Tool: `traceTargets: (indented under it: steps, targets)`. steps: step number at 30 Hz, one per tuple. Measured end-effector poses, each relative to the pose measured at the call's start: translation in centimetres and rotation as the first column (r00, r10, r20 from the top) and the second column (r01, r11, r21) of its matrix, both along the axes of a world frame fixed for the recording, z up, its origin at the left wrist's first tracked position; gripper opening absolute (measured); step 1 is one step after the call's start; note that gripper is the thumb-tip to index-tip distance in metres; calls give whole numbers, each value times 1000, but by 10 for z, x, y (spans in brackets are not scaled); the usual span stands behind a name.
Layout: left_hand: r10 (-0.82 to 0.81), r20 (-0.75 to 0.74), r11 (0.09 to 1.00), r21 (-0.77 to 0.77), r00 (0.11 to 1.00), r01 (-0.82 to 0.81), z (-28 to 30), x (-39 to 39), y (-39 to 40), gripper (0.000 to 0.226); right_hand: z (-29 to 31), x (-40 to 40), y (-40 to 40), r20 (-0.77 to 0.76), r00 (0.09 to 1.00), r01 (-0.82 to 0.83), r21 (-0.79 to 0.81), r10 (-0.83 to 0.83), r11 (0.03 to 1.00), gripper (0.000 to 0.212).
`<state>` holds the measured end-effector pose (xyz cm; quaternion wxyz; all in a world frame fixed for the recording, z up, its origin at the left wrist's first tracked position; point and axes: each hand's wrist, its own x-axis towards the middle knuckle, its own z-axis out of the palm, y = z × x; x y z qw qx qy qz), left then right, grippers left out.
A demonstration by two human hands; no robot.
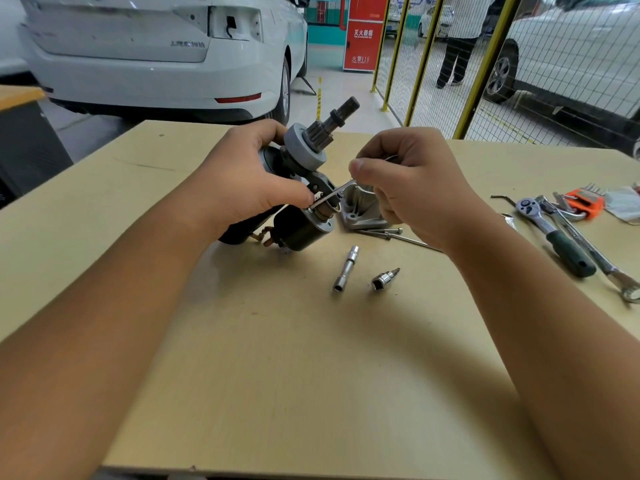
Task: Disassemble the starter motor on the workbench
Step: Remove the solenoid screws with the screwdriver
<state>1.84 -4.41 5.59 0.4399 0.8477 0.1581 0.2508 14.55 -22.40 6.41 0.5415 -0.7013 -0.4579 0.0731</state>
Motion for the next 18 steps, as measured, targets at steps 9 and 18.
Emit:
traceTargets:
  steps: [9, 18]
  targets:
    - [80, 42, 996, 32, 996, -81, -4, 0, -6, 58, 4, -6, -3, 366, 924, 106, 28, -109, 994, 10]
    - [69, 28, 997, 28, 997, -70, -3, 0, -4, 57, -3, -6, 1, 239, 967, 82, 54, -93, 995, 10]
